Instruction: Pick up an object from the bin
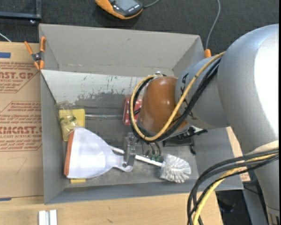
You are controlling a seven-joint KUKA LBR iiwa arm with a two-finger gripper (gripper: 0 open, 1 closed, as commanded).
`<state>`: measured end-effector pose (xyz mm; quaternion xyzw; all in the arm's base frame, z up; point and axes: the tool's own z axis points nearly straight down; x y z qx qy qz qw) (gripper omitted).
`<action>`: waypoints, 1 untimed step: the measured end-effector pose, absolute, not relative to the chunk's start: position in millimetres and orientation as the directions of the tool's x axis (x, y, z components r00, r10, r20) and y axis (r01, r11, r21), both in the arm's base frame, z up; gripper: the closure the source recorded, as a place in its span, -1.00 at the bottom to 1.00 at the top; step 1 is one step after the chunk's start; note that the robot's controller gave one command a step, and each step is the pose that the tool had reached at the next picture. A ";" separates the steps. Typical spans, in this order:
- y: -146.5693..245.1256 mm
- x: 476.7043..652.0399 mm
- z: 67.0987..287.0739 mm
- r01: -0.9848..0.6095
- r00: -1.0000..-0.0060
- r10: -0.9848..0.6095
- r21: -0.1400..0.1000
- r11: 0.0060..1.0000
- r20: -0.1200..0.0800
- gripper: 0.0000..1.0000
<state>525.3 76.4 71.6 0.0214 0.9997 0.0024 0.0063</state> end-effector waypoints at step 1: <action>108.7 487.0 76.6 -0.029 -0.999 -0.029 0.004 1.000 -0.017 1.00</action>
Offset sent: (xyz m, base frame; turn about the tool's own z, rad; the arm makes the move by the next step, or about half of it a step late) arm 0.0213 0.0807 0.0264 -0.4906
